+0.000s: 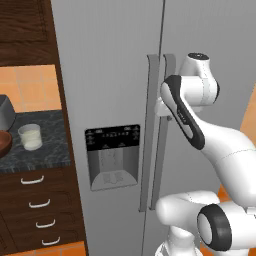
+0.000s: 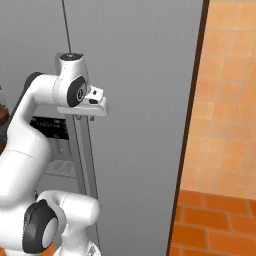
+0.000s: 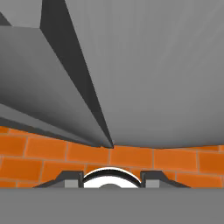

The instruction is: Grab a lemon wedge from the fridge and one ice cube from the ice bowl, and put them in the glass of lemonade.

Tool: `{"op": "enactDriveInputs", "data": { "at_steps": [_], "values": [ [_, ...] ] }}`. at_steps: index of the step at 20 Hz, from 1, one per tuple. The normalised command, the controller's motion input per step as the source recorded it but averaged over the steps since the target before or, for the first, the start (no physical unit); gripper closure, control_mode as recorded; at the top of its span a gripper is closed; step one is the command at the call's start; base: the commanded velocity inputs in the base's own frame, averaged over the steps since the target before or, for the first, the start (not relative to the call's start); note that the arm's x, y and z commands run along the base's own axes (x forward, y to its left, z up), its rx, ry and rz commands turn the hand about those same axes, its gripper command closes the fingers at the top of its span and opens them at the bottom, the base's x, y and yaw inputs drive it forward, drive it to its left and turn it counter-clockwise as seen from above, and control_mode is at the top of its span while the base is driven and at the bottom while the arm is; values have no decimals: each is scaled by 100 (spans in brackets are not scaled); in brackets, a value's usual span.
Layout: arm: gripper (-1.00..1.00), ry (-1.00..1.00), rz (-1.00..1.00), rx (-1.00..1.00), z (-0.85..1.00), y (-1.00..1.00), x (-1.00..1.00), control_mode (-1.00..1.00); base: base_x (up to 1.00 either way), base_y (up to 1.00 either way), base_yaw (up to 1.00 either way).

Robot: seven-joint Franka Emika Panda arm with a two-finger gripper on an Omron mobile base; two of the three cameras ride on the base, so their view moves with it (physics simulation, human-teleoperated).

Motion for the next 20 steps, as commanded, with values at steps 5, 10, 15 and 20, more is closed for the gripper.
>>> {"op": "enactDriveInputs", "data": {
  "at_steps": [5,10,15,20],
  "values": [
    [-100,2,0,0,0,-22,-44,-100,0,0,0],
    [-100,0,-2,0,-20,-3,-75,-100,0,0,0],
    [-100,0,0,0,-16,-1,-20,-100,0,0,0],
    [-100,0,0,0,-1,0,-1,100,-3,0,0]
  ]
}}
